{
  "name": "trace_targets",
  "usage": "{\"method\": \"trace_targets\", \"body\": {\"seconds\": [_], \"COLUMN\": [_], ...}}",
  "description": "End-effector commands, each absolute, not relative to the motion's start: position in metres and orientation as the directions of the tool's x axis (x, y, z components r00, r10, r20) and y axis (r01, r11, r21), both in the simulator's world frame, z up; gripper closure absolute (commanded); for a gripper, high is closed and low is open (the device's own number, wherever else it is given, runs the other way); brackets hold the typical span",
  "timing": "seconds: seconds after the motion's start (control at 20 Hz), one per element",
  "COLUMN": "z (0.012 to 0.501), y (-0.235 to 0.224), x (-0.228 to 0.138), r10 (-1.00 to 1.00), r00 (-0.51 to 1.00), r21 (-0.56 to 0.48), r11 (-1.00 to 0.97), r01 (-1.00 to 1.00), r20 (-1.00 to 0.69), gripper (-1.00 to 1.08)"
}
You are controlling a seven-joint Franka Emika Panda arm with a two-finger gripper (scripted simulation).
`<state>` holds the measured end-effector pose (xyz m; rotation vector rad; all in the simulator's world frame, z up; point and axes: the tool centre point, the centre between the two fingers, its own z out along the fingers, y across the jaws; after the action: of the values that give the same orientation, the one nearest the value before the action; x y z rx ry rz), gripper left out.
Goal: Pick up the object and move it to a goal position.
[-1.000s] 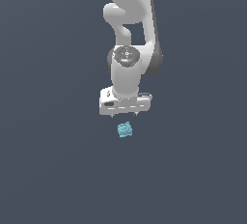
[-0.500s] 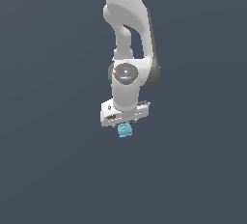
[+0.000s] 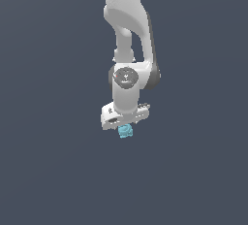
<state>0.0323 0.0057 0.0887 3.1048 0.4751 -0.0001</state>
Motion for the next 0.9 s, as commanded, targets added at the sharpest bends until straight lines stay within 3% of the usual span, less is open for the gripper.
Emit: {"method": "trace_targets", "body": {"seconds": [0.0,0.6,0.65,0.85], "z": [0.082,0.041,0.041,0.041], "y": [0.006,0.006,0.006,0.006], "x": [0.032,0.033,0.033,0.033], "r10": [0.3,0.304,0.304,0.304], "r00": [0.954,0.953,0.953,0.953], "r21": [0.0,0.0,0.0,0.0], "r11": [-0.954,-0.953,-0.953,-0.953], "r01": [0.3,0.304,0.304,0.304], "r20": [-0.001,0.0,0.0,0.0], "gripper": [-0.92,-0.92,1.08,1.08]}}
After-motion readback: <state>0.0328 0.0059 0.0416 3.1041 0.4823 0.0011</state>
